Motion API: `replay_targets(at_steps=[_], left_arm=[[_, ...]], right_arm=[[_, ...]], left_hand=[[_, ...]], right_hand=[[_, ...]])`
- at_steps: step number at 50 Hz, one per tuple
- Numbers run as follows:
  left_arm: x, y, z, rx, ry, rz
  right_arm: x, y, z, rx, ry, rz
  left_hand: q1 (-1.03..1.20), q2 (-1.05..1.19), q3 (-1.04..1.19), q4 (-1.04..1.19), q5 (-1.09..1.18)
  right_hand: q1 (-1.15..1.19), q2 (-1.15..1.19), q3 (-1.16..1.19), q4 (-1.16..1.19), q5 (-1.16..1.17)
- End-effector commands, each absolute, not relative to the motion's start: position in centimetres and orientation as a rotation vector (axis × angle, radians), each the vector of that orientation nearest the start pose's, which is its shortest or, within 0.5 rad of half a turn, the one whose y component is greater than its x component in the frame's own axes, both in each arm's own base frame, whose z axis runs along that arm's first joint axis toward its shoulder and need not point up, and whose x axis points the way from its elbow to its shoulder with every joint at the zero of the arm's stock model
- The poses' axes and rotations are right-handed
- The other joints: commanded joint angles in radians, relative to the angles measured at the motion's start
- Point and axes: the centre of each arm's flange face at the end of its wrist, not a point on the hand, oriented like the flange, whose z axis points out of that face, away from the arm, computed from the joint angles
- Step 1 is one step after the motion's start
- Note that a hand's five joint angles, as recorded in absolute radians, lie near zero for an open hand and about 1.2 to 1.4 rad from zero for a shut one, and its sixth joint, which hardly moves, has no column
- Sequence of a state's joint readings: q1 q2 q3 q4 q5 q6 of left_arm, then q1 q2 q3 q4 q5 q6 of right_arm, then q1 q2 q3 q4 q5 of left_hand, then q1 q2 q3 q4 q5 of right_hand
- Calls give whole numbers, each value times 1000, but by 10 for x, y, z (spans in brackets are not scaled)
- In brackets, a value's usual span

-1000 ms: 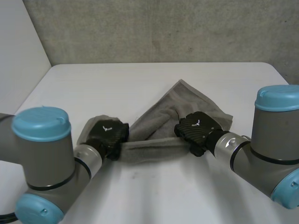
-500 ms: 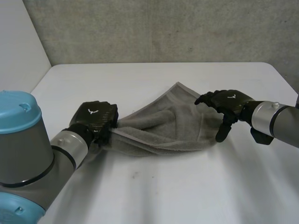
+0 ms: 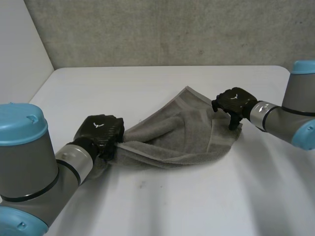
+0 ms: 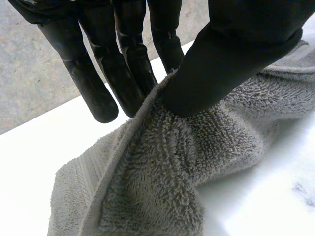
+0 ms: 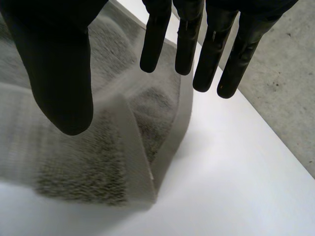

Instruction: Fold the towel.

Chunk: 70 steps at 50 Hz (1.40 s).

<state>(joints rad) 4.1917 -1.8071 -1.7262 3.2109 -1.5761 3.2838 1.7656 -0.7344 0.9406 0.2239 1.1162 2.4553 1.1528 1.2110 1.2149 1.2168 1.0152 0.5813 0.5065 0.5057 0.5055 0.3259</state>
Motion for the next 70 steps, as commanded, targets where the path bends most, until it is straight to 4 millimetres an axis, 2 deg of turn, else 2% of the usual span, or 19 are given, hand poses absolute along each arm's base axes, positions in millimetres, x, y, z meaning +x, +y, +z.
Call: replay_targets(at_steps=[1, 8, 33, 35, 36, 38, 41, 44, 50, 52, 58, 60, 63, 65, 66, 67, 68, 69, 70], left_arm=[[-269, -207, 196, 887, 2598, -1934], [-270, -207, 196, 890, 2598, -1937], [-270, -207, 194, 896, 2605, -1927], [-270, -207, 194, 896, 2605, -1927], [-270, -207, 194, 896, 2605, -1927], [-270, -207, 194, 896, 2605, -1927], [-270, -208, 195, 895, 2603, -1931], [-270, -208, 195, 892, 2603, -1931], [-270, -209, 195, 889, 2596, -1942], [-270, -210, 195, 886, 2593, -1946], [-272, -213, 196, 881, 2585, -1956], [-271, -215, 200, 872, 2577, -1971], [-270, -224, 210, 836, 2548, -2015], [-269, -230, 218, 815, 2524, -2050], [-268, -233, 231, 795, 2489, -2106], [-268, -233, 231, 795, 2488, -2106], [-268, -234, 247, 776, 2444, -2175], [-268, -234, 263, 758, 2399, -2240], [-268, -234, 263, 758, 2399, -2240]], right_arm=[[260, -405, 139, -1392, 2108, -1723], [264, -406, 127, -1386, 2125, -1672], [266, -392, 121, -1395, 2184, -1537], [265, -394, 122, -1394, 2196, -1549], [265, -394, 122, -1394, 2196, -1549], [266, -394, 127, -1391, 2190, -1569], [266, -394, 130, -1385, 2186, -1581], [266, -395, 154, -1319, 2164, -1650], [262, -388, 180, -1223, 2123, -1716], [258, -381, 197, -1201, 2101, -1765], [244, -375, 221, -1166, 2106, -1820], [233, -371, 246, -1139, 2101, -1890], [228, -368, 260, -1129, 2093, -1929], [216, -358, 296, -1106, 2068, -2021], [215, -358, 296, -1106, 2068, -2021], [209, -350, 316, -1096, 2049, -2073], [205, -341, 336, -1088, 2025, -2125], [205, -341, 336, -1088, 2024, -2125], [202, -328, 357, -1085, 1985, -2185]], left_hand=[[244, 185, 181, 179, 207], [244, 185, 181, 179, 207], [244, 185, 181, 179, 207], [244, 185, 181, 179, 207], [244, 185, 181, 179, 207], [244, 185, 181, 179, 207], [244, 185, 181, 179, 207], [244, 185, 181, 179, 207], [188, 130, 126, 124, 151], [142, 83, 79, 78, 105], [121, 62, 58, 56, 84], [126, 68, 64, 62, 89], [144, 86, 82, 80, 107], [147, 89, 85, 83, 110], [159, 100, 96, 95, 122], [159, 101, 97, 95, 122], [167, 109, 105, 103, 131], [182, 124, 120, 118, 145], [182, 124, 120, 118, 145]], right_hand=[[23, 98, 99, 99, 104], [3, 78, 78, 79, 84], [41, 116, 116, 117, 122], [231, 305, 306, 306, 311], [232, 307, 307, 308, 313], [629, 704, 704, 705, 710], [815, 890, 890, 891, 896], [815, 890, 891, 891, 896], [815, 890, 891, 891, 896], [815, 890, 891, 891, 896], [815, 890, 891, 891, 896], [815, 890, 891, 891, 896], [815, 890, 891, 891, 896], [815, 890, 891, 891, 896], [815, 890, 891, 891, 896], [815, 890, 891, 891, 896], [815, 890, 891, 891, 896], [815, 890, 891, 891, 896], [815, 890, 891, 891, 896]])
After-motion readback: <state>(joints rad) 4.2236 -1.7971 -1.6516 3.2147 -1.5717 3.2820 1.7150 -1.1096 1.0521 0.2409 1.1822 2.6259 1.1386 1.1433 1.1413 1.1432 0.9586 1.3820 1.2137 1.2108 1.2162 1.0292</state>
